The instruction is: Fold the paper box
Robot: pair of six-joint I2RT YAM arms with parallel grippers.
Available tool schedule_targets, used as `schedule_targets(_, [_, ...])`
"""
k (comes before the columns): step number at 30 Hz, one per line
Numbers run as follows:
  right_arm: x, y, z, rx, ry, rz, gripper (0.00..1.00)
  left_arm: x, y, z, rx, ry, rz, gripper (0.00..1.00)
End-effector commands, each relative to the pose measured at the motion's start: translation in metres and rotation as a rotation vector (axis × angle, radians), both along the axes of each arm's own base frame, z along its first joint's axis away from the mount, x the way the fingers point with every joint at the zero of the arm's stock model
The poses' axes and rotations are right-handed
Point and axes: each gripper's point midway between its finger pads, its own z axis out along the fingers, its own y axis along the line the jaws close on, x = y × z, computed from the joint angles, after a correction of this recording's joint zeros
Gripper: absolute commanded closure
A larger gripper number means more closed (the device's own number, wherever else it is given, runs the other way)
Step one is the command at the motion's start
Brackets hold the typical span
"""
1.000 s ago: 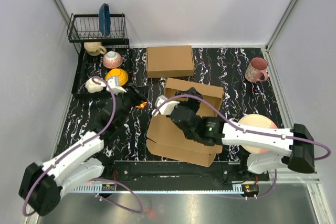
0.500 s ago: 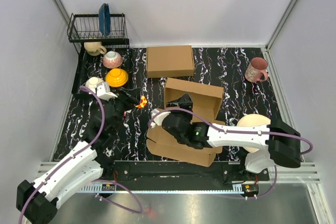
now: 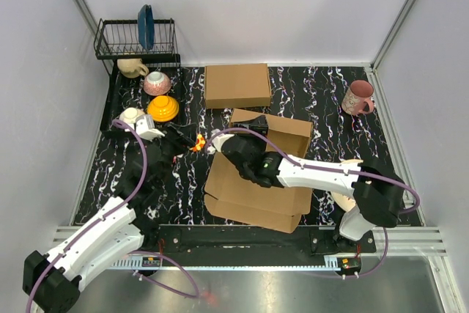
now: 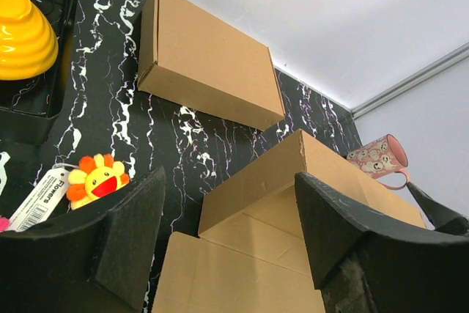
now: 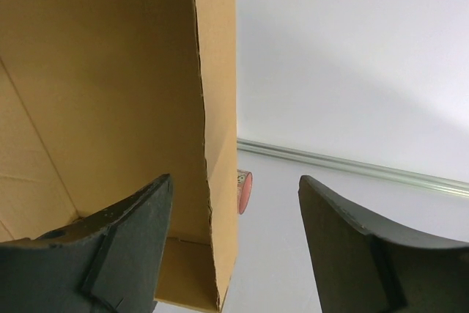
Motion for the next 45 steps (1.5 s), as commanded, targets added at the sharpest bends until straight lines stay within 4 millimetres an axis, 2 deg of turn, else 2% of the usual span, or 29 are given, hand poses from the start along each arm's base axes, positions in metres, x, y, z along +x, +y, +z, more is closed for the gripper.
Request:
schedule_targets(1, [0.01,0.007,0.003,0.064,0.011,-0.009,0.25,0.002,0.001,0.009,-0.016,-0.026,0.007,0.26])
schedule_targets(11, [0.018,-0.006,-0.016,0.033,0.059,-0.037,0.39,0.001,0.001,0.01,-0.011,-0.031,0.004,0.26])
schedule_targets(16, [0.024,-0.015,-0.019,0.035,0.07,-0.059,0.48,0.001,0.002,0.009,-0.009,-0.03,0.004,0.26])
schedule_targets(28, [0.027,-0.021,-0.028,0.008,0.088,-0.073,0.61,-0.001,0.002,0.009,-0.015,-0.033,0.001,0.26])
schedule_targets(32, [0.028,-0.021,-0.031,0.0,0.094,-0.073,0.72,-0.002,0.003,0.011,-0.013,-0.036,0.004,0.26])
schedule_targets(35, [0.028,-0.022,-0.03,-0.003,0.091,-0.08,0.85,-0.002,0.003,0.012,-0.016,-0.038,0.004,0.26])
schedule_targets(36, [0.028,-0.022,-0.027,-0.001,0.085,-0.081,0.98,-0.002,0.003,0.011,-0.015,-0.037,0.004,0.26])
schedule_targets(37, [0.029,-0.022,-0.021,0.007,0.071,-0.091,1.0,-0.002,0.003,0.012,-0.016,-0.038,0.001,0.26])
schedule_targets(41, [0.032,-0.025,0.008,0.03,-0.005,-0.123,1.0,-0.003,0.005,0.017,-0.02,-0.042,0.01,0.26])
schedule_targets(43, [0.034,-0.027,0.039,0.083,-0.059,-0.151,1.0,-0.005,0.009,0.026,-0.025,-0.05,0.021,0.26])
schedule_targets(45, [0.033,-0.028,0.061,0.146,-0.075,-0.168,1.0,-0.008,0.013,0.043,-0.03,-0.069,0.033,0.26])
